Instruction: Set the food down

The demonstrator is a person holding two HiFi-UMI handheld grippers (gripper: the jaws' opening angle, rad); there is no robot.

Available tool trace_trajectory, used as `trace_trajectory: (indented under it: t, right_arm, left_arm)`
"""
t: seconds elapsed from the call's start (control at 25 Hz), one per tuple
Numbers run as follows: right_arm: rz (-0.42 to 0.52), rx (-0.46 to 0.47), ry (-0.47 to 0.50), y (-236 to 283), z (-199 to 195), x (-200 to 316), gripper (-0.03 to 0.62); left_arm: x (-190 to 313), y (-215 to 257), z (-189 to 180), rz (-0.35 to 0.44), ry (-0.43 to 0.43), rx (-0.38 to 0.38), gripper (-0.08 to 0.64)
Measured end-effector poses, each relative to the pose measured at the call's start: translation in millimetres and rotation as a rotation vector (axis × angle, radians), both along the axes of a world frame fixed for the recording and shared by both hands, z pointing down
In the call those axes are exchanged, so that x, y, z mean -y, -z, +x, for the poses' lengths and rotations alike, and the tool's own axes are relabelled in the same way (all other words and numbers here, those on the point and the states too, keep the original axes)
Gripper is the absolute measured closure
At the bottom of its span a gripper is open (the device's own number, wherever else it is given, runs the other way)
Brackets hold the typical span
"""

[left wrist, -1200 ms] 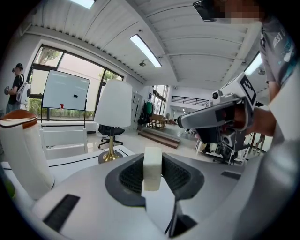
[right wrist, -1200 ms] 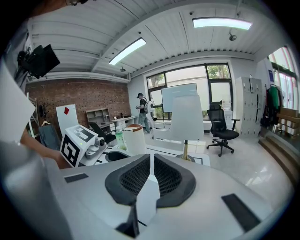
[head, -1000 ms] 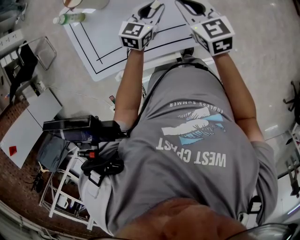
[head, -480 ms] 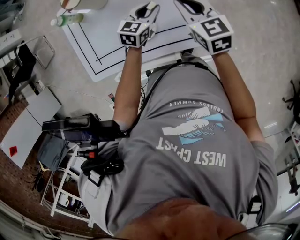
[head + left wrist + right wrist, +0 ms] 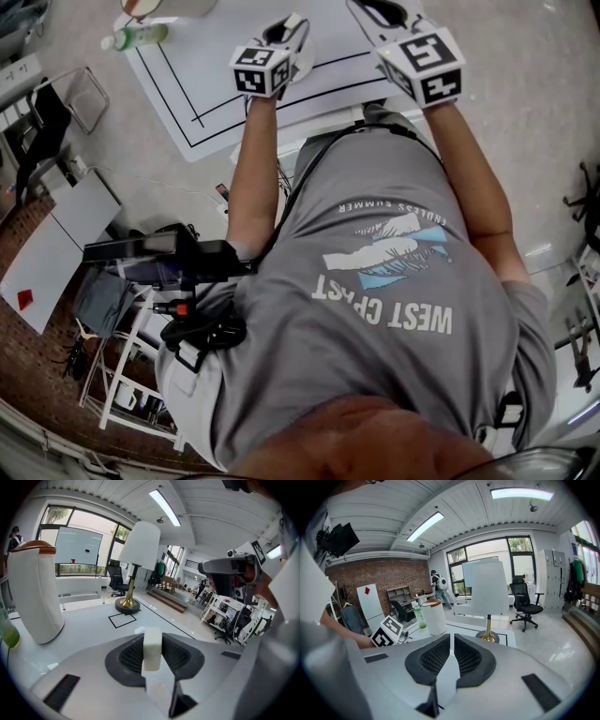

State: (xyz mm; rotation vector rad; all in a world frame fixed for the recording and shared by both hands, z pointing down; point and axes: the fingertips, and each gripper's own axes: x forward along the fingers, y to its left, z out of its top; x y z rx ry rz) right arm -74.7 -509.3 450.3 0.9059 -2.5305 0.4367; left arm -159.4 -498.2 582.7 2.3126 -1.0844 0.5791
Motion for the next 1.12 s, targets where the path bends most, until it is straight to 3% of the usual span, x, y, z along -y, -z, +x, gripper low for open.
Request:
trace_trajectory:
  t: [0.6, 1.12]
  right_arm:
    - [-0.006, -0.009, 0.008, 0, -4, -5, 0.581]
    - [-0.011, -0.017, 0.014, -4, -5, -11, 0.581]
  left_arm:
    - [-37, -42, -22, -0.189, -0.04, 0.076, 0.456]
    - [-71, -70, -26, -0.399, -0.17, 0.072, 0.456]
